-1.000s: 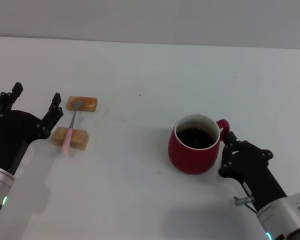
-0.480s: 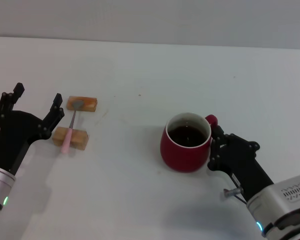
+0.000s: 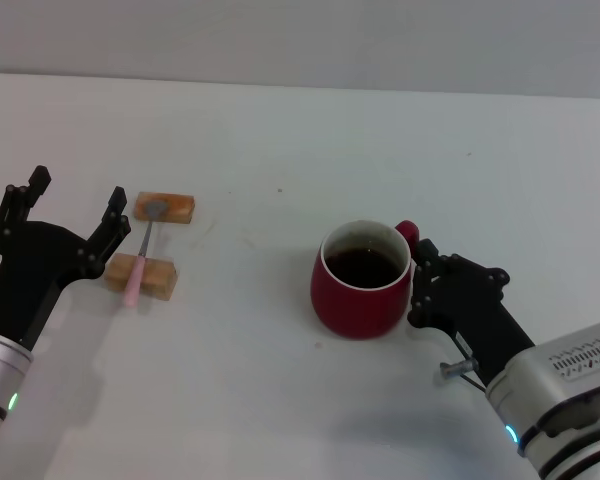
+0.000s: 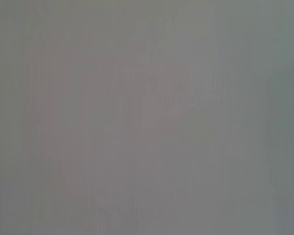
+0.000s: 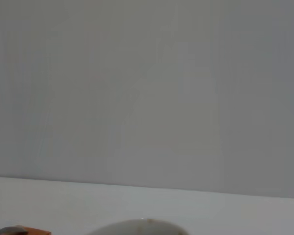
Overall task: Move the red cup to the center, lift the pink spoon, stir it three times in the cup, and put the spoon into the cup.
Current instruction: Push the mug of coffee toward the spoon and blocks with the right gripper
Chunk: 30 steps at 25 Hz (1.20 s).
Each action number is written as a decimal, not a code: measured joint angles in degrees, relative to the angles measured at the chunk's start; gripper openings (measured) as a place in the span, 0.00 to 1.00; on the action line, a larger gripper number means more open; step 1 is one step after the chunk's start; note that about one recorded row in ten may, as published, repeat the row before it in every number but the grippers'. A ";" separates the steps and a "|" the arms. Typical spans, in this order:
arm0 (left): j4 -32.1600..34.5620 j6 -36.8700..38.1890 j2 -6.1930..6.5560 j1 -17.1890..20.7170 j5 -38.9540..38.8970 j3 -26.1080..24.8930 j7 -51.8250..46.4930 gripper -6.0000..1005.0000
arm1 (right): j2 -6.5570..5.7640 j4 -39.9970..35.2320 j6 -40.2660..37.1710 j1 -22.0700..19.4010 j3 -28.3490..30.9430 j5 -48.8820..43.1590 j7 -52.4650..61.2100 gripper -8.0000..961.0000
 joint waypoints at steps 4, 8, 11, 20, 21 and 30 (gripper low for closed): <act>0.00 0.00 0.00 -0.31 0.00 -0.01 0.00 0.86 | -0.02 0.19 -0.99 -1.27 -0.02 -0.01 0.00 0.01; 0.00 0.00 0.00 -0.67 0.00 -0.02 0.03 0.86 | -0.02 0.53 -2.32 -3.43 -0.38 -0.33 0.00 0.01; 0.07 -0.01 0.00 -0.90 0.00 -0.02 0.12 0.86 | 0.02 0.93 -2.42 -4.85 -0.51 -0.91 0.00 0.01; 0.52 -0.04 0.00 -1.15 0.10 -0.02 -0.02 0.86 | 0.09 1.53 -2.44 -5.17 -0.46 -1.57 0.00 0.01; 0.53 -0.02 0.00 -1.12 0.10 -0.02 -0.07 0.86 | 0.09 1.55 -2.41 -4.93 -0.40 -1.57 0.00 0.01; 0.28 0.30 0.00 -0.64 0.09 0.06 -0.11 0.86 | 0.07 1.57 -1.83 -2.38 -0.02 -1.57 0.00 0.01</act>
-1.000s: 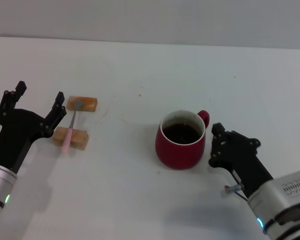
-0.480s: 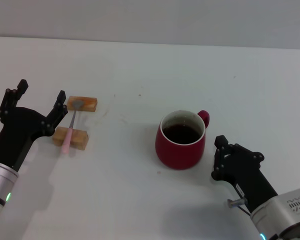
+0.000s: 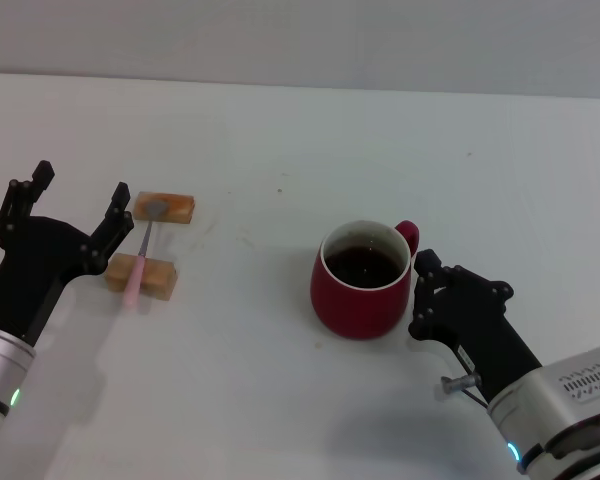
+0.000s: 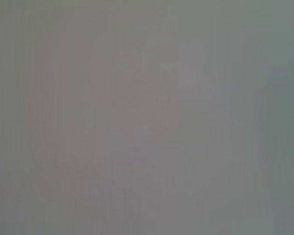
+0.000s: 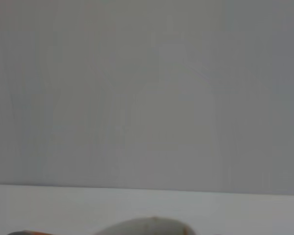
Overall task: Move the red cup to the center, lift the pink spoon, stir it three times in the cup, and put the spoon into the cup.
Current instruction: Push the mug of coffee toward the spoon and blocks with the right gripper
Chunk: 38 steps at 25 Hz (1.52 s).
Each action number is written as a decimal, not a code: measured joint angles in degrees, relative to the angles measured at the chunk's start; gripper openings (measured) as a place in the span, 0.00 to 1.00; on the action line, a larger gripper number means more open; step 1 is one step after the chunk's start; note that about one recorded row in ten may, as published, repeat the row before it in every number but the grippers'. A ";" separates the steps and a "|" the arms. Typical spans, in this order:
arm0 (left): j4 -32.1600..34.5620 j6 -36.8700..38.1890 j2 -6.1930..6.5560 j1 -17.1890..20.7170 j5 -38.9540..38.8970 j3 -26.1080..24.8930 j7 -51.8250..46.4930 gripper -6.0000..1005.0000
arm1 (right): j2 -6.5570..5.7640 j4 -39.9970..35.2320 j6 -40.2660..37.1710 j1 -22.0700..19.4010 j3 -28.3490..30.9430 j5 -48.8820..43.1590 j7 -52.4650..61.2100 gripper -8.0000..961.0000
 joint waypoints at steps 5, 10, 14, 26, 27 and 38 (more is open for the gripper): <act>-0.09 0.05 0.00 0.01 0.00 0.10 0.00 0.86 | 0.03 0.00 0.40 0.81 0.07 0.01 0.00 0.01; -0.03 -0.03 0.00 -0.35 0.00 0.10 0.00 0.86 | 0.03 0.00 0.75 1.55 0.12 0.02 0.00 0.01; -0.16 -0.06 0.00 -0.33 0.00 0.10 -0.01 0.86 | 0.02 -0.07 1.73 2.15 0.52 0.09 0.00 0.01; 0.05 -0.27 -0.09 -0.38 0.00 0.29 -0.01 0.86 | -0.15 0.13 1.02 0.55 1.40 0.10 0.00 0.01; 0.06 -0.27 -0.09 -0.38 0.00 0.29 -0.01 0.86 | -0.15 0.35 0.90 0.07 1.27 0.09 0.00 0.01; 0.14 -0.31 -0.02 -0.50 0.00 0.36 -0.01 0.86 | -0.03 1.77 1.69 -2.25 0.88 -2.22 0.00 0.01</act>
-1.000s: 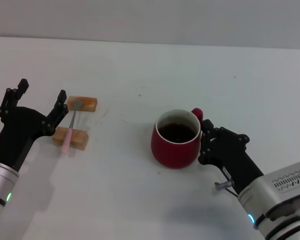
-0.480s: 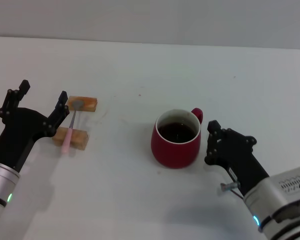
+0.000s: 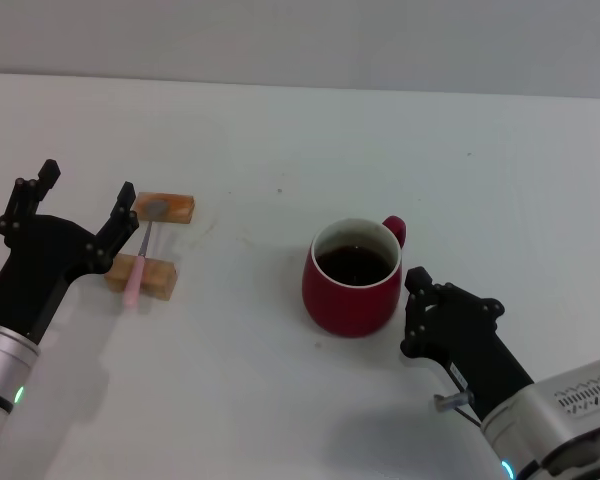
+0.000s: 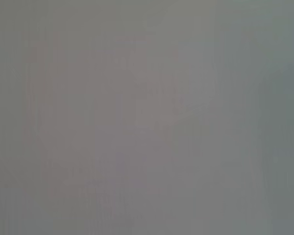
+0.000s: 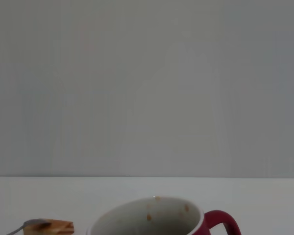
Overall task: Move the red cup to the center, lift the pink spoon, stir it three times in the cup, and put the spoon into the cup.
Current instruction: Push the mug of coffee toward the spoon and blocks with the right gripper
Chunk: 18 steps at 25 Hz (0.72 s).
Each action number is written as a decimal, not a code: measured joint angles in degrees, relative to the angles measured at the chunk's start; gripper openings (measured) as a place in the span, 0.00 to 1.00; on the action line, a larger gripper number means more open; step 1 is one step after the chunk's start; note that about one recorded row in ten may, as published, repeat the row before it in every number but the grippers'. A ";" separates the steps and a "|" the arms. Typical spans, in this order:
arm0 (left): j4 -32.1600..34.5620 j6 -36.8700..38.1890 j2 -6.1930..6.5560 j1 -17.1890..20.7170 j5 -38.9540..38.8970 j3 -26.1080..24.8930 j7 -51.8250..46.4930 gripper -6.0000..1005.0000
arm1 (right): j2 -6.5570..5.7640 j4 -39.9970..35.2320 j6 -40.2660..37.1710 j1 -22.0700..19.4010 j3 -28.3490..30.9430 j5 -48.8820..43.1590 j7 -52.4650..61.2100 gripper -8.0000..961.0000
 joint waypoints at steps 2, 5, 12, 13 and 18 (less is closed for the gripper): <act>0.04 0.04 0.01 0.01 0.00 0.00 0.00 0.86 | 0.01 0.00 0.03 0.38 0.15 -0.01 0.00 0.01; 0.07 0.15 0.02 0.13 0.00 0.00 0.00 0.86 | 0.03 0.00 0.52 1.11 0.29 -0.02 0.00 0.01; 0.12 0.23 0.02 0.36 0.00 0.00 0.00 0.86 | 0.04 -0.36 2.77 3.23 0.73 -0.03 0.00 0.01; 0.13 0.23 0.02 0.36 0.00 0.00 0.00 0.86 | 0.05 -0.37 2.94 3.46 0.75 -0.04 0.00 0.01; 0.12 0.16 0.02 0.32 0.00 0.00 0.00 0.86 | 0.04 -0.74 3.44 4.80 1.10 -0.06 0.00 0.01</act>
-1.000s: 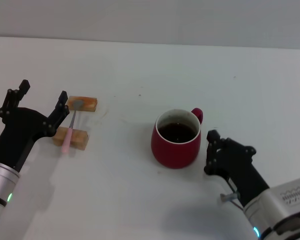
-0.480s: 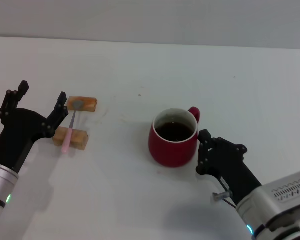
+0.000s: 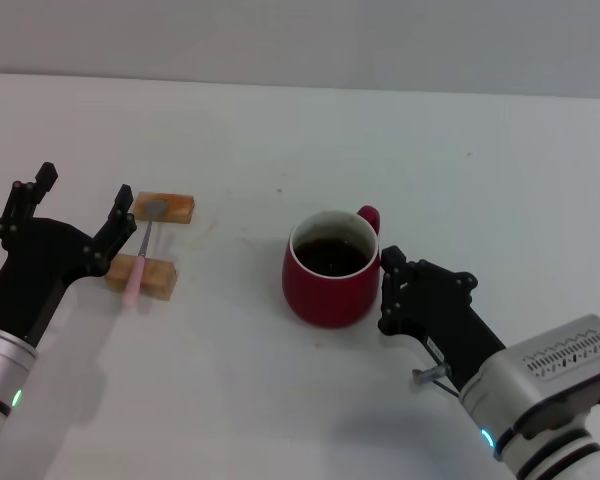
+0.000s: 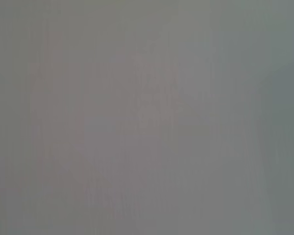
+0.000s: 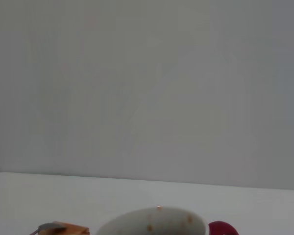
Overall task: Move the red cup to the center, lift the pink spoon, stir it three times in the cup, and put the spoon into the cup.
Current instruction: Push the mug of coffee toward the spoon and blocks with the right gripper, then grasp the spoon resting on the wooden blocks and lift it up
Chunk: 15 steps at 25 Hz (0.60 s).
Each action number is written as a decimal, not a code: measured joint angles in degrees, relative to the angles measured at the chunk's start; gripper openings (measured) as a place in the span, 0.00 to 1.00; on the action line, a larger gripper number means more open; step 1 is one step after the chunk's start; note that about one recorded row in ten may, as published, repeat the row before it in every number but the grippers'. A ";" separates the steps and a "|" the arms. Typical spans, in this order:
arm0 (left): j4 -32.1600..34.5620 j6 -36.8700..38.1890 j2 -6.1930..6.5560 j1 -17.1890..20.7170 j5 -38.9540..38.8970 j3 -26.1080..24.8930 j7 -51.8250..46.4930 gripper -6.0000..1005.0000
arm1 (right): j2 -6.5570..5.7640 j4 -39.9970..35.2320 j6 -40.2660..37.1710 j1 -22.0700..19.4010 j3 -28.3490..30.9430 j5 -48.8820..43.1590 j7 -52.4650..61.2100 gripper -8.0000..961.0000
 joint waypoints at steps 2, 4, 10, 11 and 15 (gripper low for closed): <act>0.00 -0.01 0.00 -0.03 0.00 0.00 0.00 0.86 | 0.00 -0.16 0.10 0.22 0.27 -0.01 0.00 0.01; -0.01 -0.06 0.00 -0.07 0.00 0.00 0.00 0.86 | -0.01 -0.39 0.03 0.25 0.37 -0.01 0.00 0.01; -0.07 0.10 0.00 0.08 0.00 0.05 0.00 0.86 | -0.19 -1.94 -5.01 -2.38 1.15 -0.01 0.00 0.01; -0.08 0.11 0.00 0.17 0.01 0.07 0.00 0.86 | -0.19 -2.30 -6.42 -3.04 1.17 -0.01 0.00 0.01; -0.04 0.10 0.05 0.73 0.03 0.14 0.00 0.86 | -0.31 -3.26 -12.47 -5.88 1.26 0.38 0.00 0.01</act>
